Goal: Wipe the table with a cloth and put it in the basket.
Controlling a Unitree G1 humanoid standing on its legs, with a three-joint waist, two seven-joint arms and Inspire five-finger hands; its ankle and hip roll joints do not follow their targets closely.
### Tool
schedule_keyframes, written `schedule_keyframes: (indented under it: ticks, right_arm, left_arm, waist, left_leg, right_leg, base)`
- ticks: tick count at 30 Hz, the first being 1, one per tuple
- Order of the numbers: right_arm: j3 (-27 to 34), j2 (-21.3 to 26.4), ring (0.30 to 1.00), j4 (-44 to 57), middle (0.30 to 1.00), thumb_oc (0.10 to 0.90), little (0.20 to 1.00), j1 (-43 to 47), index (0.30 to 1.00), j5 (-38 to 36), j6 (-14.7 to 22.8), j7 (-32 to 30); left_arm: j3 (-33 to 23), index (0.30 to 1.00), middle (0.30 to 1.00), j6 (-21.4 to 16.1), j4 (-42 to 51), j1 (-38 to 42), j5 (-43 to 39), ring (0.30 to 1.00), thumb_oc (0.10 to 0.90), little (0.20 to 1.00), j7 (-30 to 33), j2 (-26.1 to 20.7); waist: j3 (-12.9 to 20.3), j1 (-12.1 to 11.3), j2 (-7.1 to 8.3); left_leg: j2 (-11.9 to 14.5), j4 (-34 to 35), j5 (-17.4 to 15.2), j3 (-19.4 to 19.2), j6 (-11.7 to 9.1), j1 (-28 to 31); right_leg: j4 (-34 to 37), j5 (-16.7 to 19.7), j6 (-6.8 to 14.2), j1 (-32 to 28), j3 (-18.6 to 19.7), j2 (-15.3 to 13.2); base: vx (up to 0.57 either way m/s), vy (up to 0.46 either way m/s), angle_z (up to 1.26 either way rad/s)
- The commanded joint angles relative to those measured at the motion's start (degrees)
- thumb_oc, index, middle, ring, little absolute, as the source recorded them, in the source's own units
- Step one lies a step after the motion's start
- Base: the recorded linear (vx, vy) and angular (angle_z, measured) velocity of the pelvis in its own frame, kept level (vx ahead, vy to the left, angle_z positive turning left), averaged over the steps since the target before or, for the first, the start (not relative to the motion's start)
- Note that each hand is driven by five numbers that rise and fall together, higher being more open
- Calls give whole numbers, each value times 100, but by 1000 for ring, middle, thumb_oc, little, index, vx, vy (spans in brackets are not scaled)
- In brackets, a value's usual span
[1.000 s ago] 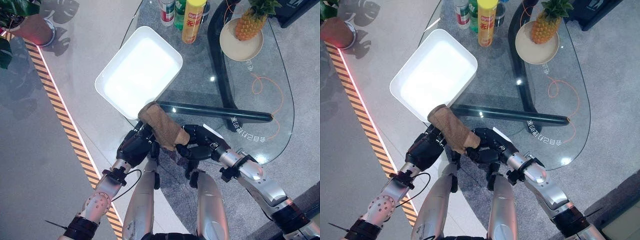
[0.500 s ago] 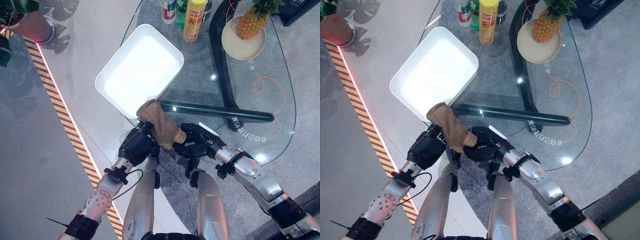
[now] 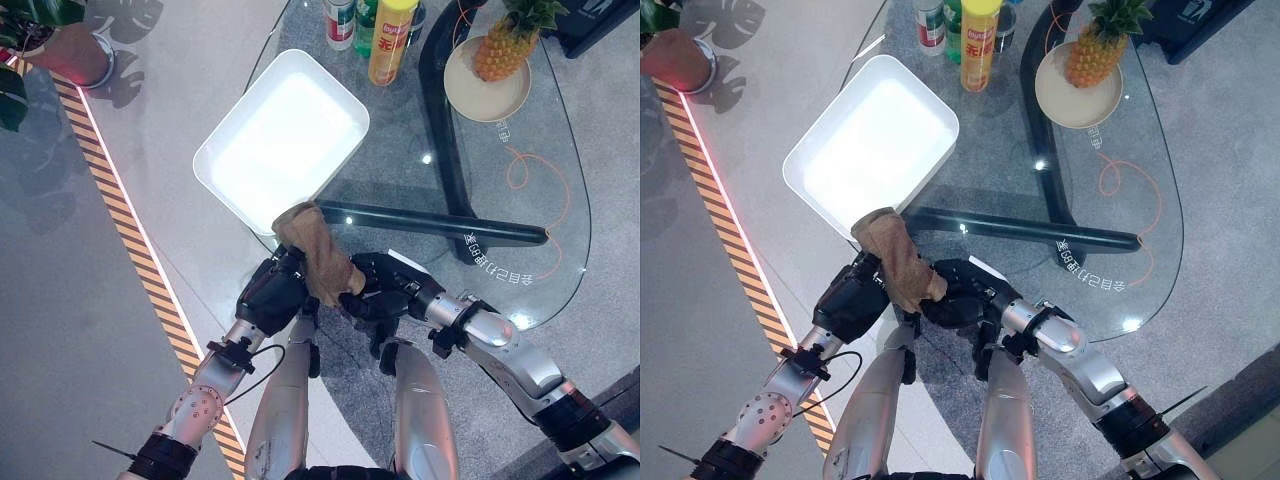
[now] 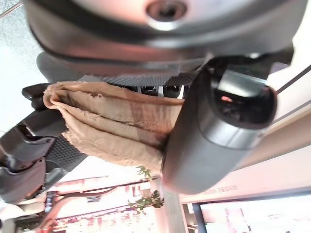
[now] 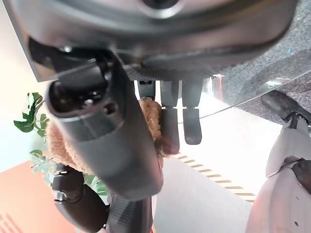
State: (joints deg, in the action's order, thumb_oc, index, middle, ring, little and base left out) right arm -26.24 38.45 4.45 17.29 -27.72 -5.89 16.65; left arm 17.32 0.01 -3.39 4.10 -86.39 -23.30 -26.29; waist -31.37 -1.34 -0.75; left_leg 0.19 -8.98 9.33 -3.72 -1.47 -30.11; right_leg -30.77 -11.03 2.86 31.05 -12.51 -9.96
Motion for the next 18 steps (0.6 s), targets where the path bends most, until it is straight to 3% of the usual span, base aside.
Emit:
schedule_keyframes:
  ticks: [1,18]
  right_arm:
    - [-702,-272,300,822,300,100,200,412,300,-197,355,746]
    - [-501,-334,300,763,300,100,200,281,300,-105,452,526]
  left_arm:
    - [107,300,300,-138,977,411,-192,300,100,200,-733,234]
    - [63,300,300,-46,891,353,-49,300,100,200,-618,387]
  waist:
    - [158,43,154]
    - [158,73,155]
  left_leg:
    - [-378,-1089,-1340,-397,23,138]
    - [-397,-1116,-1350,-402,35,80]
  right_leg:
    - [1370,962,188,-209,86,505]
    - [1359,974,193,-150,96,495]
  base:
    - [0,0,0]
    - [0,0,0]
